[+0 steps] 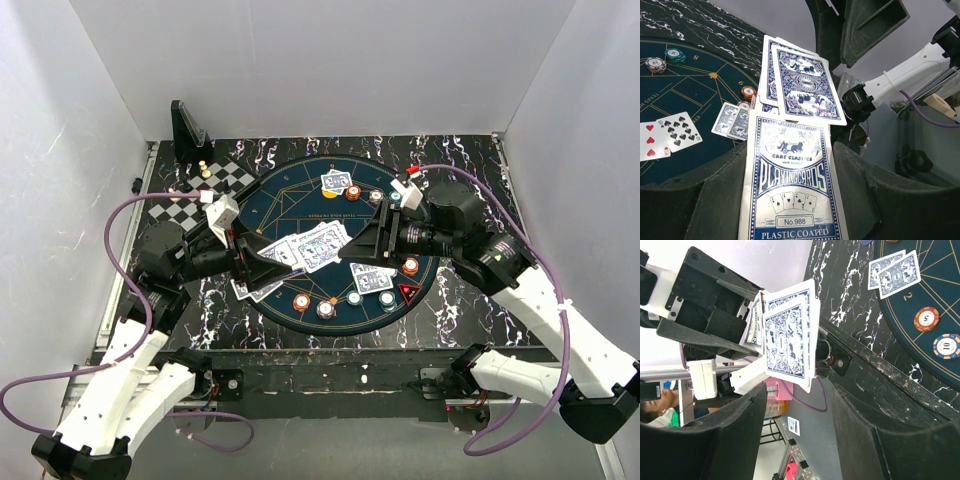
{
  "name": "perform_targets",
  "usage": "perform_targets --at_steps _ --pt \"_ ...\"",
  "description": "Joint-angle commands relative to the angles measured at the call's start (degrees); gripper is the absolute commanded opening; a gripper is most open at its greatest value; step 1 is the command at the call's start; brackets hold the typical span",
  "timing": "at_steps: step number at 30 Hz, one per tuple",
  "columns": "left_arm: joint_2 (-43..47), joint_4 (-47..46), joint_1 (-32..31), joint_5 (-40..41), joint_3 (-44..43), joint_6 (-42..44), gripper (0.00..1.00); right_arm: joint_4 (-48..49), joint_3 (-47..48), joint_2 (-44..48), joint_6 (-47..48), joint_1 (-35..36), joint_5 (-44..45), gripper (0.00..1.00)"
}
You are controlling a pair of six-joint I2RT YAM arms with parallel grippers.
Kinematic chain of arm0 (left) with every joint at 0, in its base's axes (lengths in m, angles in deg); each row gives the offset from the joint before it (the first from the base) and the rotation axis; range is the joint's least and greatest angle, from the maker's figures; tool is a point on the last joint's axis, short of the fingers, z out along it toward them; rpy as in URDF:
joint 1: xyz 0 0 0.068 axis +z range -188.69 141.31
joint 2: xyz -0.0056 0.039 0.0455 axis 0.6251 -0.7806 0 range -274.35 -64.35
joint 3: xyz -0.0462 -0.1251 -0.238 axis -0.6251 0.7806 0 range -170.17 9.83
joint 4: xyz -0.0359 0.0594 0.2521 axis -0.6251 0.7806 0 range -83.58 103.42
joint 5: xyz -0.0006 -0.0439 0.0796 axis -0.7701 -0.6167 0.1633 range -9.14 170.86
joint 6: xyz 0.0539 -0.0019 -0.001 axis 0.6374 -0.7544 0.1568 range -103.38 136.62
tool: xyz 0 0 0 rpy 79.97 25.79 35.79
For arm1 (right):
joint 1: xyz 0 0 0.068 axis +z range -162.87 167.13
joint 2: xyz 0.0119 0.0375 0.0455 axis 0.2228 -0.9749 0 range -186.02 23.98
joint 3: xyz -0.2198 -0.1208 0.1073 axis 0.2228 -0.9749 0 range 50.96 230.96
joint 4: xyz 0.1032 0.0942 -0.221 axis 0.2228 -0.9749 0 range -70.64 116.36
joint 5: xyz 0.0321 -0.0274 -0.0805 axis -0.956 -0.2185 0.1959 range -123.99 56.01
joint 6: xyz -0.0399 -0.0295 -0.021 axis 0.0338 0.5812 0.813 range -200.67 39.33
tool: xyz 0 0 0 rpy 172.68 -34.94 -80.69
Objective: Distribute texas hold em gaming equipment
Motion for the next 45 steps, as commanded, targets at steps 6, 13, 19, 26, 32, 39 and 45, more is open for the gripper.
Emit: perform_targets --at_steps 6,13,19,26,32,39,45 --pt "0.19 -1.40 0.54 -0.52 0.09 0.24 0.00 3.44 2.72 -2.62 -1.21 0.36 0.34 0.60" --pt "0.10 -1.58 0.54 -0.35 0.09 0.42 0.00 6.68 2.37 -4.73 -3.40 2.12 1.57 0.64" --pt "0.19 -2.02 0.62 1.67 0.18 0.77 0.00 6.42 0.79 -4.12 -5.33 5.89 5.69 0.63" --pt "-0.34 -3.25 0.71 2.47 0.71 0.59 0.00 8.18 -1.32 -2.18 -8.76 8.89 10.79 0.63" --pt "-0.34 -3.51 0.80 3.70 0.71 0.50 0.00 13.80 -2.29 -3.06 -12.01 10.91 12.03 0.59" --pt "-0.16 -3.51 0.80 4.58 0.53 0.50 0.00 16.44 -0.79 -6.31 -13.33 12.49 11.24 0.50" --pt "-0.16 -3.86 1.06 5.46 0.44 0.68 0.00 17.76 -2.20 -6.49 -15.00 13.11 11.68 0.40"
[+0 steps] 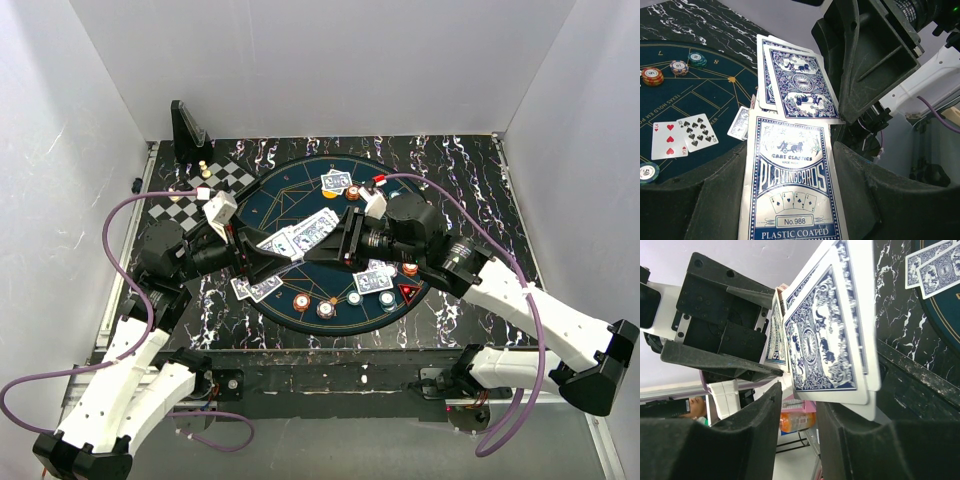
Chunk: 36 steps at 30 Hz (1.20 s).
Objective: Distribute texas hold em gaming equipment
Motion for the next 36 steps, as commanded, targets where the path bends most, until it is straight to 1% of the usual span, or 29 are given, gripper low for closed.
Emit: perform_targets --at_steps 1,9,16,18,32,36 --pt "0.36 -2.46 0.47 1.26 -0.12 0.35 0.00 4.43 -0.34 0.37 -1.54 0.67 1.12 0.39" --pt "0.63 -2.20 0.56 1.35 -0.21 0.53 0.00 3.29 -0.52 0.99 -1.54 0.76 3.32 0.30" --pt "0.63 -1.85 0.65 1.61 -0.39 0.53 0.00 3.46 -0.96 1.43 -1.72 0.76 3.50 0.15" --pt "0.71 -1.85 0.65 1.70 -0.39 0.62 0.00 3.29 -1.05 1.60 -1.81 0.76 3.50 0.13" --pt "0.89 -1.50 0.91 1.87 -0.12 0.35 0.00 3.99 -3.77 5.03 -2.60 0.67 4.64 0.01" --pt "0.98 -1.50 1.00 1.87 -0.12 0.35 0.00 4.61 -3.16 5.38 -1.90 0.76 4.73 0.01"
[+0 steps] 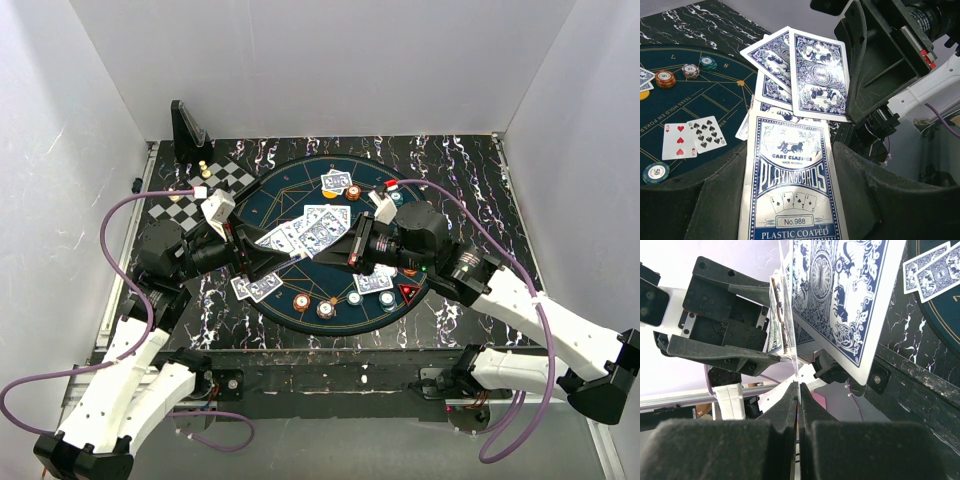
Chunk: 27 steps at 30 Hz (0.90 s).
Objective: Distribute texas hold em gaming equipment
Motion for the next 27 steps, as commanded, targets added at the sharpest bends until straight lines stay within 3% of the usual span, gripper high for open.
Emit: perform_targets --at_steps 1,18,27 --pt "1.04 -0.97 0.37 0.26 -0.04 -0.02 0.00 3.03 1.02 1.51 0.92 0.34 1.14 0.01" --pt "1.40 -1.59 0.80 0.34 0.58 -0.99 0.00 1.02 6.64 3.18 5.32 0.34 1.58 0.01" --pt "1.84 -1.41 0.98 0.26 0.58 -1.16 0.00 -11.10 17.53 3.27 14.27 -0.71 6.58 0.01"
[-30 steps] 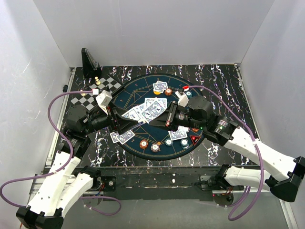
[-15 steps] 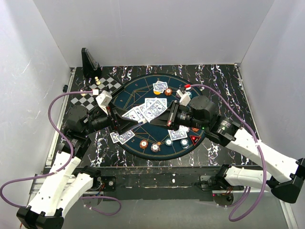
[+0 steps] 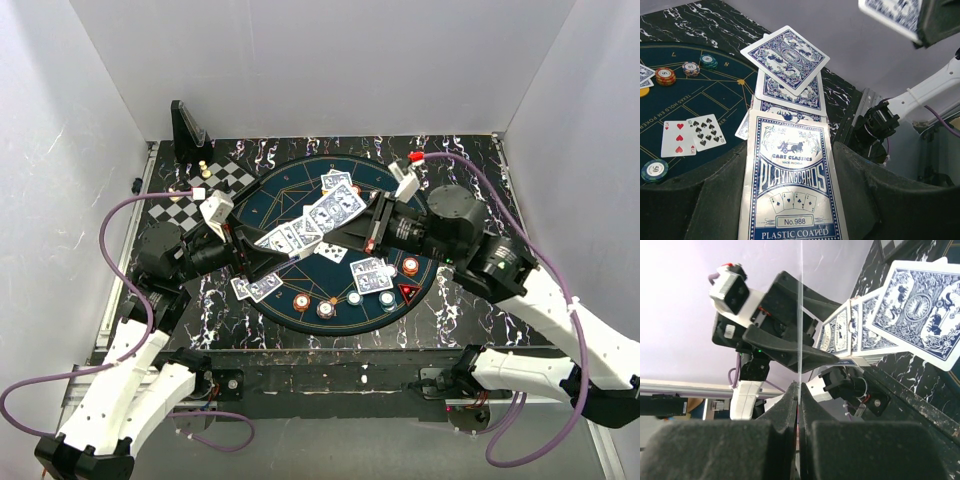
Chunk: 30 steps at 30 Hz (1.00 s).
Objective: Distribute texas hold em gaming equipment
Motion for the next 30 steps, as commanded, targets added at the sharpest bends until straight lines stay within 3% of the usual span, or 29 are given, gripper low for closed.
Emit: perform_targets --at_steps 1,6,12,22,30 --pt "1.27 -1.00 0.59 0.04 -0.23 -0.18 0.00 -8.51 8.23 1.46 7.72 -1.58 4.73 0.01" --pt "2.15 -0.03 0.76 0.13 -0.67 0.17 0.00 -18.61 13.68 0.41 14.40 -9.56 4.48 0.01" --pt "2.76 0.93 0.94 0.21 -1.11 0.26 0.00 -23.20 14.13 -4.42 21.35 -19.25 -2.03 0.01" --pt "4.25 -0.21 1.29 -0.58 0.12 -1.94 0.00 -31.29 17.46 -17.16 35.15 -19.78 10.79 0.01" --pt "5.57 1.64 1.38 -1.37 -2.51 -3.43 0.00 -28.48 15.09 -25.69 39.55 -17.59 17.21 0.01"
